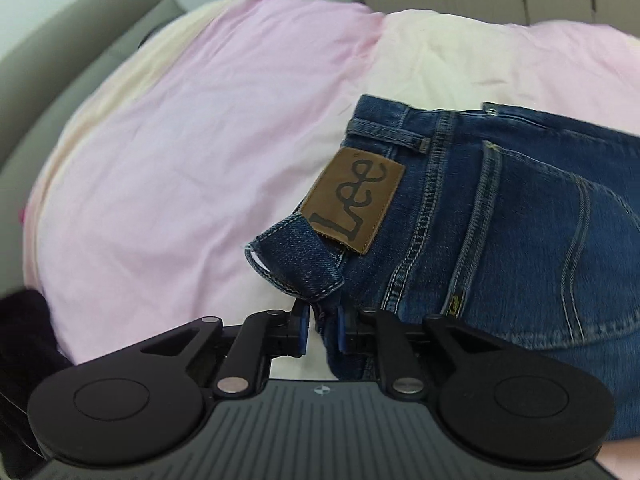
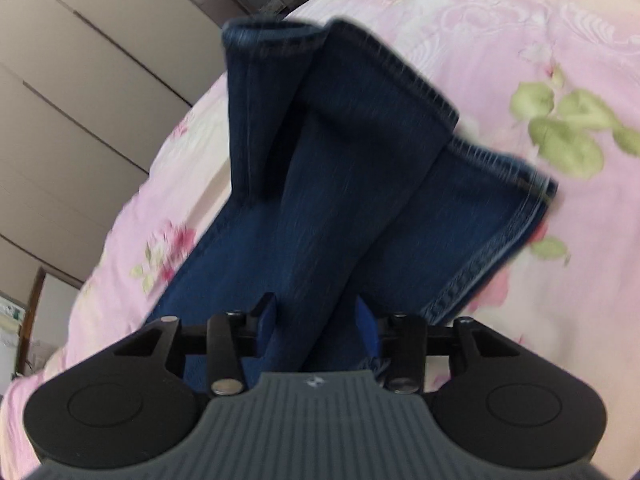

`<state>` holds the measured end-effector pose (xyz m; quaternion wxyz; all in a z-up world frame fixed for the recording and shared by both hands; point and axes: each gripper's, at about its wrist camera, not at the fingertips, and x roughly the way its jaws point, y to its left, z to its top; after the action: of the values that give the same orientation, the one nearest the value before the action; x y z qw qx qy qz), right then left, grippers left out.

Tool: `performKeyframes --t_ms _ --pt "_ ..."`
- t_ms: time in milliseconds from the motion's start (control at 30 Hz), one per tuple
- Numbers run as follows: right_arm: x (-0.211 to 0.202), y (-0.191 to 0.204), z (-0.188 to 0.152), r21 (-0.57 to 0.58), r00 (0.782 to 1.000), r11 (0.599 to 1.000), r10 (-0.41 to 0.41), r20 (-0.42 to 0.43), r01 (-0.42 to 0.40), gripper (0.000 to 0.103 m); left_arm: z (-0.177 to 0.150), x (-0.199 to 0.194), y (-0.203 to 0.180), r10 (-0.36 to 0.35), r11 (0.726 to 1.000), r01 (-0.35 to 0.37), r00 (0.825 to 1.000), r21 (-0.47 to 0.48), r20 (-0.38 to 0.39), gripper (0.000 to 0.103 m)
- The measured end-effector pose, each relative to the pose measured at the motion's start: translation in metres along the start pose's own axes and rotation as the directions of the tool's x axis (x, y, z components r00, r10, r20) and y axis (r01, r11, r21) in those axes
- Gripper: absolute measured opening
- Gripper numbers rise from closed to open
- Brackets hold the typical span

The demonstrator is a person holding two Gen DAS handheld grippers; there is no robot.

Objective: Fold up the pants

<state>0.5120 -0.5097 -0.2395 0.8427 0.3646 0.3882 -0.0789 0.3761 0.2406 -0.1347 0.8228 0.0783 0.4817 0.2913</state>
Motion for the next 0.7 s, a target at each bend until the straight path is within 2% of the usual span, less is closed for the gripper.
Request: performKeyframes --t_ms 67,133,200,267,300,333,400,467,567,633,700 --pt "-0.001 0.004 -0.002 -0.004 1.0 1.0 0.0 0.014 0.0 0.042 0.003 -0.01 -0.004 0.038 0.998 -0.038 0.999 0.047 -0.003 0.031" --pt "-0.003 0.008 -0.002 -0.019 1.0 1.0 -0.003 0.015 0.004 0.042 0.004 -0.024 -0.006 0.055 0.995 -0.056 0.998 0.086 0.019 0.033" --pt "-0.01 0.014 -0.001 -0.062 1.0 0.998 -0.019 0.021 0.02 0.042 0.0 -0.052 -0.013 -0.005 0.988 -0.013 0.993 0.153 0.117 0.035" --pt "-0.018 0.019 0.0 -0.128 0.999 0.991 -0.027 0.028 0.03 0.042 -0.002 -0.08 -0.028 -0.072 0.973 0.03 0.982 0.228 0.176 0.036" --pt "-0.023 0.022 0.001 -0.166 0.999 0.985 -0.037 0.033 0.042 0.042 -0.003 -0.096 -0.038 -0.13 0.96 0.075 0.972 0.269 0.194 0.036" --pt "-0.026 0.023 0.002 -0.21 0.998 0.976 -0.053 0.039 0.06 0.042 -0.004 -0.11 -0.05 -0.197 0.94 0.125 0.959 0.317 0.204 0.036" --pt "-0.033 0.024 0.003 -0.27 0.995 0.958 -0.082 0.053 0.094 0.042 -0.012 -0.137 -0.08 -0.32 0.88 0.204 0.922 0.429 0.218 0.036" --pt "-0.045 0.019 0.003 -0.308 0.993 0.945 -0.097 0.062 0.112 0.042 -0.027 -0.158 -0.116 -0.427 0.797 0.256 0.88 0.546 0.21 0.037" --pt "-0.058 0.016 -0.003 -0.367 0.993 0.922 -0.104 0.06 0.119 0.041 -0.052 -0.171 -0.17 -0.531 0.665 0.286 0.831 0.69 0.167 0.037" --pt "-0.067 0.012 -0.009 -0.422 0.992 0.898 -0.112 0.054 0.125 0.041 -0.069 -0.174 -0.198 -0.544 0.598 0.252 0.824 0.761 0.155 0.04" --pt "-0.073 0.012 -0.015 -0.476 0.991 0.87 -0.121 0.049 0.129 0.041 -0.083 -0.173 -0.211 -0.523 0.586 0.19 0.831 0.788 0.189 0.04"
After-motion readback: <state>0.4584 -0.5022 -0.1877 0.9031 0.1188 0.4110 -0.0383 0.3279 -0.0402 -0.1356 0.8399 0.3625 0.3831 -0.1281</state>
